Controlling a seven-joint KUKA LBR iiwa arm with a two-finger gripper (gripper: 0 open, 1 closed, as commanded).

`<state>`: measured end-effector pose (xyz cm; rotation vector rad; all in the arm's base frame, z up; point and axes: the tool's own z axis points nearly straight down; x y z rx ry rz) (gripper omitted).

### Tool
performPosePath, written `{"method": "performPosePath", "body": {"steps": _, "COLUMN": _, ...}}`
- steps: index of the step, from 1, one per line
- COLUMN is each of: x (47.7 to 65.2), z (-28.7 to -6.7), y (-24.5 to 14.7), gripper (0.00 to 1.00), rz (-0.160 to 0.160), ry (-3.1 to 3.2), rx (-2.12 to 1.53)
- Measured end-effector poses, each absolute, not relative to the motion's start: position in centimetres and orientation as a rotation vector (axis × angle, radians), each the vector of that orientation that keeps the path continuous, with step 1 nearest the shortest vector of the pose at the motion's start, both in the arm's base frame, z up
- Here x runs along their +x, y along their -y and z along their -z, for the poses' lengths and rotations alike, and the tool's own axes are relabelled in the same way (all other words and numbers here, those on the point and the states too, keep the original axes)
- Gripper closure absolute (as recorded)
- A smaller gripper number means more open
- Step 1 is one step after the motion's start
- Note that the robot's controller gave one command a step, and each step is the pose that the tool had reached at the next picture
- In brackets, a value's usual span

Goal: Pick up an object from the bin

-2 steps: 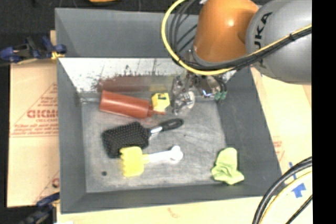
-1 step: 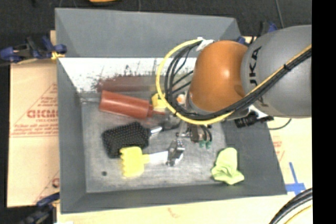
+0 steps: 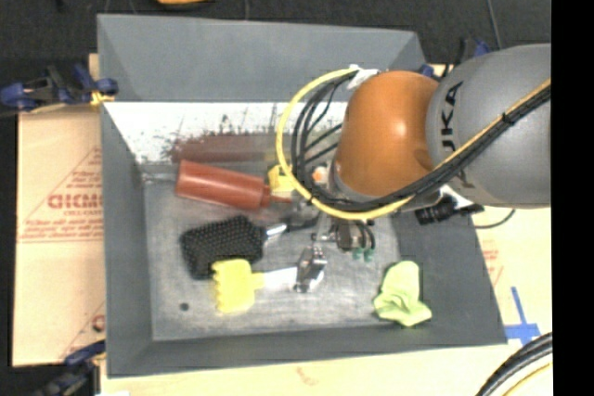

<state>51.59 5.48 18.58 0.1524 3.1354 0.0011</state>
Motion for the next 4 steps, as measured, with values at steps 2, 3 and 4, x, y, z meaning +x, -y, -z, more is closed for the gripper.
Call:
{"method": "performPosePath", "body": {"steps": 2, "x": 52.1, "z": -8.2, "y": -6.3, "gripper": 0.0, "rz": -0.004, "ry": -3.121, "rx": 0.291}}
{"method": "performPosePath", "body": {"steps": 3, "x": 54.4, "z": -7.3, "y": -7.8, "gripper": 1.0, "rz": 0.001, "ry": -3.126, "rx": 0.229}}
{"method": "performPosePath", "body": {"steps": 4, "x": 54.4, "z": -7.3, "y": -7.8, "gripper": 1.0, "rz": 0.001, "ry": -3.126, "rx": 0.23}}
